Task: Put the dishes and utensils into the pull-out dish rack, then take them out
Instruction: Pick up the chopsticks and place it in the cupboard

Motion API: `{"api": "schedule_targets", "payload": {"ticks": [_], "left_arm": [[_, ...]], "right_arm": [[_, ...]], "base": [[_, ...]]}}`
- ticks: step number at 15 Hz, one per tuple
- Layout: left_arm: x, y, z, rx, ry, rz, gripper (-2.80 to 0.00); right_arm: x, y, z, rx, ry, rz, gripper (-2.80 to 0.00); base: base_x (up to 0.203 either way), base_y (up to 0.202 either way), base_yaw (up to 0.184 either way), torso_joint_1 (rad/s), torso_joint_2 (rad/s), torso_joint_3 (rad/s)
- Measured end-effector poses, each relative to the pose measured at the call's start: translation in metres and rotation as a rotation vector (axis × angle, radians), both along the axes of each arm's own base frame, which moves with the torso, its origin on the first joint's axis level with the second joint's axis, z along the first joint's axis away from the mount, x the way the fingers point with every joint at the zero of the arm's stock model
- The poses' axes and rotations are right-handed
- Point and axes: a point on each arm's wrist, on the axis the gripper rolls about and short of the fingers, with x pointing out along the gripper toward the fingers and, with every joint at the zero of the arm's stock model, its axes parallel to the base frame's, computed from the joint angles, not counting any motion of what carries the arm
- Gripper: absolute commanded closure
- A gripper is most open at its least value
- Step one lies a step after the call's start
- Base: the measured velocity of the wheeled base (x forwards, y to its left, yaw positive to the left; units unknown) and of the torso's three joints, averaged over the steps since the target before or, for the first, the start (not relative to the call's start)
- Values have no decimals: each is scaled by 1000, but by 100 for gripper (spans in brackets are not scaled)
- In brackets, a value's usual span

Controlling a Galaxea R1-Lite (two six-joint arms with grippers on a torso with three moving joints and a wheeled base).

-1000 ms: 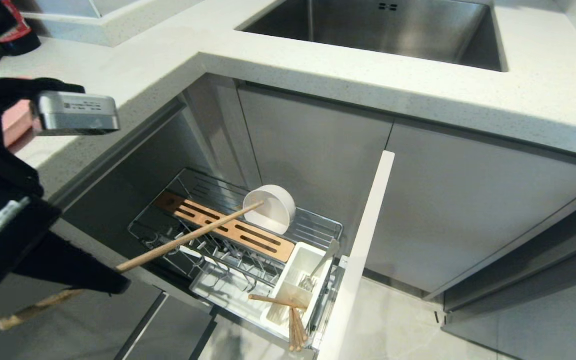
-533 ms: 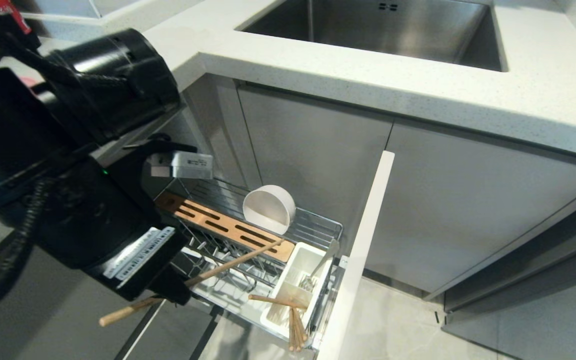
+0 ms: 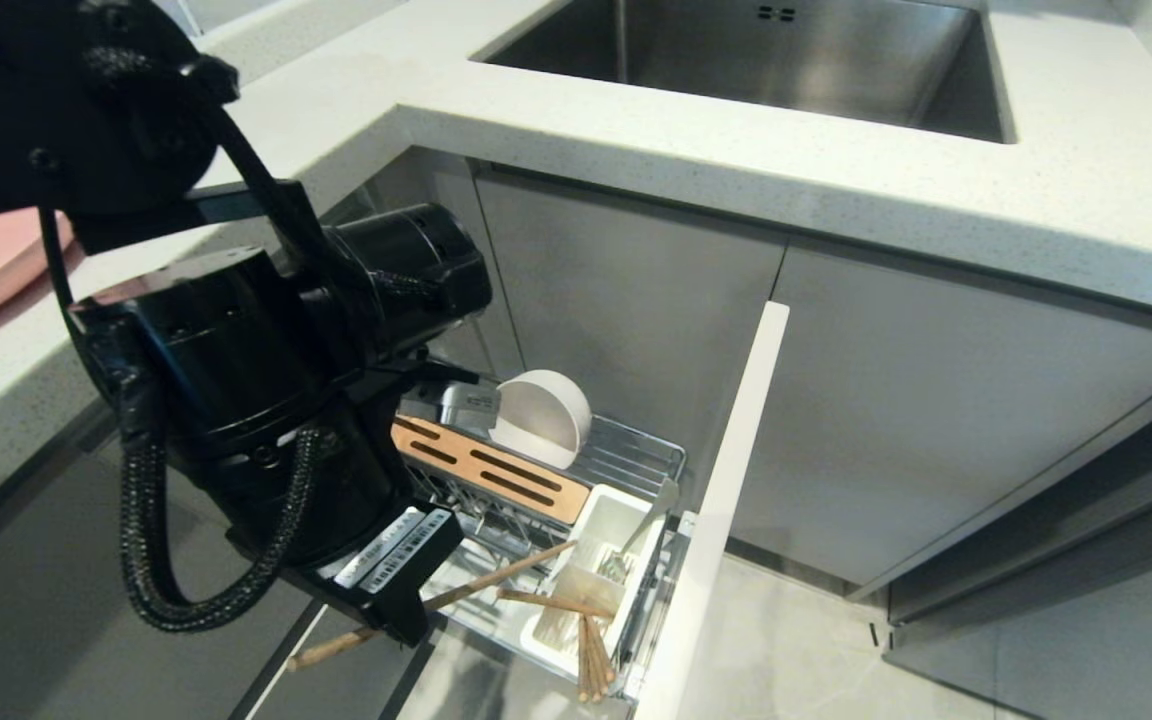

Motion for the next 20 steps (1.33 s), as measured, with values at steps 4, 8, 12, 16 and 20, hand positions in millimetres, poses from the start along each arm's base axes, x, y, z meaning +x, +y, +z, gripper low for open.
{"api": "schedule_targets", "payload": {"ticks": [4, 8, 12, 16, 20], "left_arm": [[6, -13, -14, 36, 40, -15, 0], [13, -23, -26, 64, 74, -20, 0], [21, -32, -39, 86, 115, -14, 0], [29, -42, -53, 100, 163, -8, 0], [37, -51, -61, 83, 201, 17, 0]], "right_arm": [[0, 0, 0, 0, 0, 0, 0], [0, 0, 0, 0, 0, 0, 0], [0, 0, 0, 0, 0, 0, 0], [0, 0, 0, -1, 0, 0, 0], [0, 0, 0, 0, 0, 0, 0]], "base": [[0, 0, 0, 0, 0, 0], [0, 0, 0, 0, 0, 0], [0, 0, 0, 0, 0, 0], [0, 0, 0, 0, 0, 0], [0, 0, 0, 0, 0, 0]]}}
